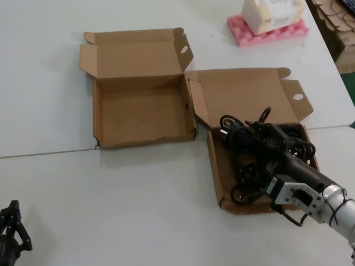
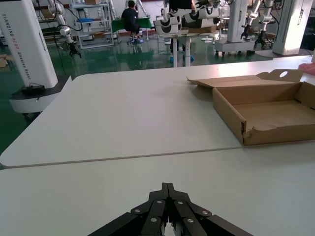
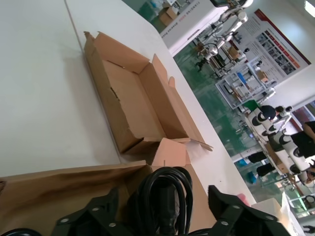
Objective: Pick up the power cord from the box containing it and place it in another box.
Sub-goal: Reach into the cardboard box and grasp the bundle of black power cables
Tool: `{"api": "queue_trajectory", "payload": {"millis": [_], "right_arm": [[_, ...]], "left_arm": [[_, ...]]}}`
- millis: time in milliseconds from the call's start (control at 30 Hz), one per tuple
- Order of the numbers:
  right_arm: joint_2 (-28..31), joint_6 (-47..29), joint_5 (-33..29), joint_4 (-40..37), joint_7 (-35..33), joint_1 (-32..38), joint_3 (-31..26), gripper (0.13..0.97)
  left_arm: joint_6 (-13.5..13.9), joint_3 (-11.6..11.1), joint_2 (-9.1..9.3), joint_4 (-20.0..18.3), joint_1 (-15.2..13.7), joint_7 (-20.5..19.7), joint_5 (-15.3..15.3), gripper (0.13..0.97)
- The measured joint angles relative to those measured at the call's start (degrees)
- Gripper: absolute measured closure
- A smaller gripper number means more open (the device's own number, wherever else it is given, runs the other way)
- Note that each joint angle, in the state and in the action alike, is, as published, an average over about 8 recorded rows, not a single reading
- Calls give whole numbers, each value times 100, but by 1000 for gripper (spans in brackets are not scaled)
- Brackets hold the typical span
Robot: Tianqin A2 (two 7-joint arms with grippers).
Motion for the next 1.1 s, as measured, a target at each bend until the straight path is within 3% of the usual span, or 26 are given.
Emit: {"api": "queue_trajectory", "payload": {"millis": [600,1100], "right_arm": [[-97,-116,210,-1,0,2,91,759],[32,-270,404,399,0,-397,698,836]], "left_arm": [[0,0,0,0,0,0,0,934],[0,0,0,0,0,0,0,934]]}}
